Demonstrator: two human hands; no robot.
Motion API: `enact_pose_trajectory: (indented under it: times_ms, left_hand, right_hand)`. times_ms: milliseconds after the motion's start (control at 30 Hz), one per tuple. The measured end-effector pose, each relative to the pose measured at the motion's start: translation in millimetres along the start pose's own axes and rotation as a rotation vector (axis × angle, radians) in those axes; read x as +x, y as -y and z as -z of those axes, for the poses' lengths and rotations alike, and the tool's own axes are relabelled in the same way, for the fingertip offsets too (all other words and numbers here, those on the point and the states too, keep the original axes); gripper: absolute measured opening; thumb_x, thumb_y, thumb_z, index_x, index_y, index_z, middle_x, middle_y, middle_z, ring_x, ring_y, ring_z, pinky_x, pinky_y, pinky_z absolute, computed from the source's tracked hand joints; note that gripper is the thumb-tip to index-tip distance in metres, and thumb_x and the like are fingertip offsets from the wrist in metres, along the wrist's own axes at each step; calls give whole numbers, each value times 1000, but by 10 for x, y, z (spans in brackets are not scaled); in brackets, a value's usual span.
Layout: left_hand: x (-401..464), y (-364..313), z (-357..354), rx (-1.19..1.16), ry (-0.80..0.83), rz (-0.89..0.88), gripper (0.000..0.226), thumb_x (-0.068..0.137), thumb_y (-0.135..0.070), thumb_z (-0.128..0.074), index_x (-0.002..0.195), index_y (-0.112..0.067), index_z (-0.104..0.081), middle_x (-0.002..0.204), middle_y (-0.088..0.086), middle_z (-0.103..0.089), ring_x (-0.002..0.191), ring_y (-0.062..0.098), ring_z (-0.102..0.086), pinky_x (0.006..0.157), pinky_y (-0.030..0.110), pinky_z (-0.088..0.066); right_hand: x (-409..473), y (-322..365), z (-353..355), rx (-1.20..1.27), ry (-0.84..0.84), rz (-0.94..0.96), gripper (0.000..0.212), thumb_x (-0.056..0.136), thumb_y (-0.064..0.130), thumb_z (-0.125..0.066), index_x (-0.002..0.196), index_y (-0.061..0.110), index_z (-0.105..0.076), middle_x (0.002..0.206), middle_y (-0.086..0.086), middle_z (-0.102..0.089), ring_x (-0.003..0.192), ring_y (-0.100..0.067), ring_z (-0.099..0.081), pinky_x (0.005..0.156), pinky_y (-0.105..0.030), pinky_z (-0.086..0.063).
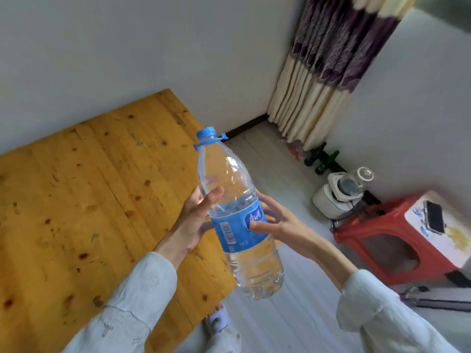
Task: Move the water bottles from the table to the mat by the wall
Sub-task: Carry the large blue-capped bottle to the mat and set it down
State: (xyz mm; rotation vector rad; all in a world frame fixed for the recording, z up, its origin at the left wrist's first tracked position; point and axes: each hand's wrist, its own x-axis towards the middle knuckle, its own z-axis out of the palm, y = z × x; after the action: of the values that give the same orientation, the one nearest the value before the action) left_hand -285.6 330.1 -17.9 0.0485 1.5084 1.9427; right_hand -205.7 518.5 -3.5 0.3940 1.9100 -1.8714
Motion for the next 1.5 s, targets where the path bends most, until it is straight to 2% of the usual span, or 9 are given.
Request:
enact_pose_trajectory:
  times_ms: [100,200,400,500,633,800,933,1133,1500]
  left_hand:
    - [-60,-57,-463,43,127,-11,75,48,-64,-76,115,-39,-52,120,3,-63,110,21,-61,74,40,-54]
    - [-230,9,-1064,115,310,-20,71,57,-61,-72,120,-38,-49,122,0,-63,113,21,-60,87,50,-51]
    - [-928,471,-2409,225,588,29,50,54,-58,-68,99,-42,-57,109,2,-66,106,25,-61,83,47,-50]
    - [-1514,866,-3141,271,772,56,54,52,-58,-68,102,-41,-56,102,-6,-69,99,21,-65,73,40,-53]
    - [-2382,1484,-4034,381,1032,120,74,55,-55,-73,118,-24,-52,117,7,-66,105,26,-64,84,47,-53]
    - [-3443,2347,-5054,519,1350,198,48,69,-48,-68,114,-37,-53,109,-4,-70,100,17,-67,82,40,-55]
    - [-4338,3039,-5776,617,1603,268,57,63,-57,-70,113,-33,-54,105,-3,-71,95,16,-68,79,37,-55]
    - [-5581,4064,-6878,677,1874,368,53,73,-43,-69,118,-23,-51,115,5,-67,102,22,-66,90,49,-52]
    - [-7557,5442,-8888,784,2260,568,47,77,-37,-63,119,-18,-51,119,5,-65,107,23,-63,90,46,-52]
  right_hand:
    - [-487,-63,166,56,-153,45,60,63,31,-75,113,51,-48,120,-6,-60,103,-20,-63,91,-46,-51]
    - [-1161,-264,294,136,-341,113,62,59,30,-77,112,48,-50,118,-10,-61,98,-17,-65,85,-36,-53]
    - [-2780,-921,342,242,-691,215,61,59,34,-77,114,47,-52,103,-3,-67,89,-12,-68,67,-19,-52]
    - [-3766,-1386,216,291,-883,227,62,59,37,-75,115,47,-52,104,-5,-68,93,-15,-68,73,-22,-52]
    - [-4995,-2062,-60,374,-1149,225,64,63,32,-72,122,40,-48,109,-10,-68,100,-20,-65,88,-28,-50]
    - [-6270,-2831,-503,524,-1484,226,63,65,26,-73,124,34,-49,107,-10,-69,100,-21,-66,87,-31,-52]
    - [-7137,-3437,-806,657,-1705,242,53,70,26,-72,118,33,-53,117,-8,-65,111,-21,-60,95,-37,-48]
    - [-8401,-4298,-933,820,-2020,186,46,67,28,-72,109,39,-58,110,7,-68,111,-12,-58,77,-17,-49]
    - [-10604,-5441,-773,1031,-2393,158,44,64,24,-73,103,38,-59,89,5,-72,84,-11,-67,71,-16,-49]
